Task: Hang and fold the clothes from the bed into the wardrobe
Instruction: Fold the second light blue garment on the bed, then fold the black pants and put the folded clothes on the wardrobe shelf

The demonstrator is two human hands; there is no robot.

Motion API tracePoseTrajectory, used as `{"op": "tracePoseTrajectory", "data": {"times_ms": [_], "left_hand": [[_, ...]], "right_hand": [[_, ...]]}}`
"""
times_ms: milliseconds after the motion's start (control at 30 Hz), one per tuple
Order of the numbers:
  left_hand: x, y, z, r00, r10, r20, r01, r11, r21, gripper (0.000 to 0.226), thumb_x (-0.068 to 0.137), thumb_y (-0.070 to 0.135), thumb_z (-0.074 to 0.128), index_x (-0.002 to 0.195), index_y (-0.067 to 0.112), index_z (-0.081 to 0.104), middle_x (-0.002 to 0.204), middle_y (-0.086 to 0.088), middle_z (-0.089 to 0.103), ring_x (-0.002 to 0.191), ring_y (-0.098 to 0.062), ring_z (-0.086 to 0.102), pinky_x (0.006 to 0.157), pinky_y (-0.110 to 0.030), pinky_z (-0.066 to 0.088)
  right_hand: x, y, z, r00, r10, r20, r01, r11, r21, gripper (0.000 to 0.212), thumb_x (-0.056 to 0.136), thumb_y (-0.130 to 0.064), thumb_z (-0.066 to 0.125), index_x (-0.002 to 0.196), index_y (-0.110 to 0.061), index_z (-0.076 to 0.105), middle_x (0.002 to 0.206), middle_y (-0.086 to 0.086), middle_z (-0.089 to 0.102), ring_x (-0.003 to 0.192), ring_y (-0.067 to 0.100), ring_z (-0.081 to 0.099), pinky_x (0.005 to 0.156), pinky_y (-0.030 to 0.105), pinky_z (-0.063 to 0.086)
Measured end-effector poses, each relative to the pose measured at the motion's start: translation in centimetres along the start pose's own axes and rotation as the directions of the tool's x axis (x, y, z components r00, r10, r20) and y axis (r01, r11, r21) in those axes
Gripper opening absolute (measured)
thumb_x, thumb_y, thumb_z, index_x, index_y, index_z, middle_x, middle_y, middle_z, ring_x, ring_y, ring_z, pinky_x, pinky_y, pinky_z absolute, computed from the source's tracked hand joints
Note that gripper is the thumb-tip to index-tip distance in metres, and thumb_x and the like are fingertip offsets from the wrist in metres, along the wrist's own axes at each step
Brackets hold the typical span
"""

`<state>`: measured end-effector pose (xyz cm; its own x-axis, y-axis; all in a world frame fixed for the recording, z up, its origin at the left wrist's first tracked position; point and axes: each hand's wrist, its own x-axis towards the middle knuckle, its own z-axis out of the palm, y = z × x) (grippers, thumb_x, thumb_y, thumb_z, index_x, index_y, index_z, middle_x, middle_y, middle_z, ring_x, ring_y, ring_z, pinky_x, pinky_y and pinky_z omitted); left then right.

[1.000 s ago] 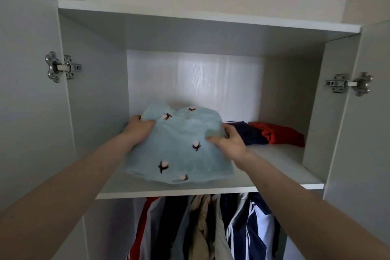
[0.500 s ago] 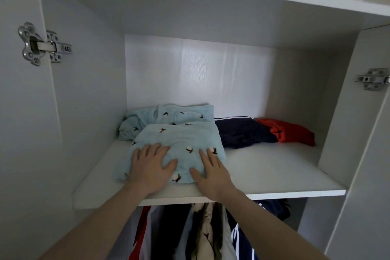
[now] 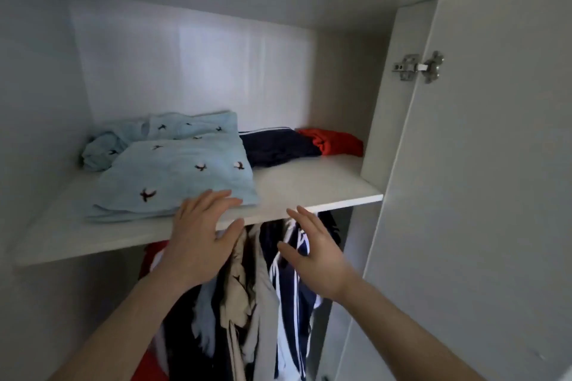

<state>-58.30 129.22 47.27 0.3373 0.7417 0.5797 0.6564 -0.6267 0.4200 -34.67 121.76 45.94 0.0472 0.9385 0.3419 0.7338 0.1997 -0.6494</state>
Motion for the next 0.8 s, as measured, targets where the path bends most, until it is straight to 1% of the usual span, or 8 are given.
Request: {"op": "tracePoseTrajectory", "data": {"times_ms": [100,133,267,367,467,567,667,800], "left_hand": [[-3.5,6.4,2.5,0.99,0.117,0.077,-0.103,0.982,-0.161,0.041,0.09,0.054,0.051,0.124,0.037,0.066,0.138,0.019,0.057,0.135,-0.014,0.047,0.114,-0.042,0.036],[-4.9,8.7,3.5,0.981,0.161,0.109,-0.135,0.967,-0.215,0.039,0.089,0.052,0.053,0.122,0.036,0.067,0.135,0.021,0.058,0.132,-0.011,0.05,0.113,-0.038,0.037],[-11.2,18.4,7.3,0.901,0.359,0.241,-0.252,0.888,-0.384,0.035,0.089,0.045,0.061,0.12,0.03,0.069,0.129,0.018,0.062,0.126,-0.008,0.056,0.111,-0.032,0.041],[-17.0,25.9,9.2,0.802,0.483,0.35,-0.298,0.833,-0.466,0.043,0.089,0.054,0.055,0.122,0.031,0.068,0.133,0.018,0.06,0.128,-0.004,0.052,0.111,-0.026,0.038],[-23.5,33.0,10.5,0.68,0.578,0.451,-0.316,0.786,-0.532,0.05,0.086,0.061,0.048,0.125,0.035,0.066,0.138,0.02,0.057,0.132,-0.004,0.049,0.114,-0.033,0.037],[-30.4,39.9,11.6,0.533,0.682,0.501,-0.352,0.716,-0.603,0.052,0.085,0.062,0.051,0.129,0.039,0.064,0.144,0.023,0.052,0.136,-0.001,0.044,0.117,-0.027,0.029],[-36.7,46.3,12.8,0.339,0.785,0.518,-0.405,0.619,-0.673,0.043,0.093,0.051,0.065,0.134,0.04,0.06,0.148,0.023,0.046,0.14,0.0,0.037,0.119,-0.025,0.024],[-43.8,55.1,14.1,0.138,0.862,0.488,-0.424,0.497,-0.757,0.043,0.095,0.047,0.066,0.136,0.043,0.055,0.147,0.03,0.042,0.141,0.002,0.033,0.118,-0.021,0.022]], "right_hand": [[-8.9,1.5,-4.9,0.987,0.104,-0.126,-0.102,0.995,0.02,0.061,0.096,-0.035,0.068,0.152,-0.032,0.044,0.152,-0.024,0.038,0.139,-0.01,0.035,0.118,0.014,0.027],[-12.3,1.8,-6.6,0.977,0.149,-0.154,-0.146,0.989,0.031,0.059,0.097,-0.033,0.068,0.15,-0.034,0.045,0.15,-0.027,0.039,0.135,-0.011,0.038,0.116,0.014,0.03],[-27.3,2.7,-12.1,0.912,0.328,-0.247,-0.334,0.942,0.017,0.057,0.098,-0.04,0.065,0.15,-0.043,0.042,0.153,-0.03,0.036,0.138,-0.006,0.039,0.117,0.023,0.034],[-39.2,2.6,-14.8,0.821,0.464,-0.333,-0.482,0.876,0.034,0.057,0.098,-0.042,0.064,0.149,-0.045,0.04,0.151,-0.032,0.038,0.138,-0.007,0.04,0.118,0.031,0.038],[-50.7,1.6,-16.3,0.667,0.612,-0.426,-0.631,0.768,0.115,0.059,0.097,-0.044,0.065,0.148,-0.051,0.037,0.147,-0.034,0.039,0.135,-0.007,0.042,0.114,0.034,0.043],[-61.1,0.0,-17.3,0.509,0.705,-0.495,-0.725,0.661,0.196,0.059,0.097,-0.045,0.063,0.148,-0.053,0.034,0.147,-0.033,0.039,0.136,-0.005,0.041,0.114,0.035,0.043],[-70.2,-2.4,-18.1,0.337,0.758,-0.559,-0.779,0.558,0.288,0.059,0.097,-0.043,0.064,0.146,-0.055,0.034,0.143,-0.032,0.043,0.134,-0.008,0.041,0.114,0.034,0.042],[-81.5,-5.5,-19.1,0.119,0.769,-0.627,-0.816,0.436,0.38,0.062,0.094,-0.045,0.065,0.147,-0.055,0.034,0.143,-0.029,0.045,0.133,-0.009,0.042,0.112,0.032,0.043]]}}
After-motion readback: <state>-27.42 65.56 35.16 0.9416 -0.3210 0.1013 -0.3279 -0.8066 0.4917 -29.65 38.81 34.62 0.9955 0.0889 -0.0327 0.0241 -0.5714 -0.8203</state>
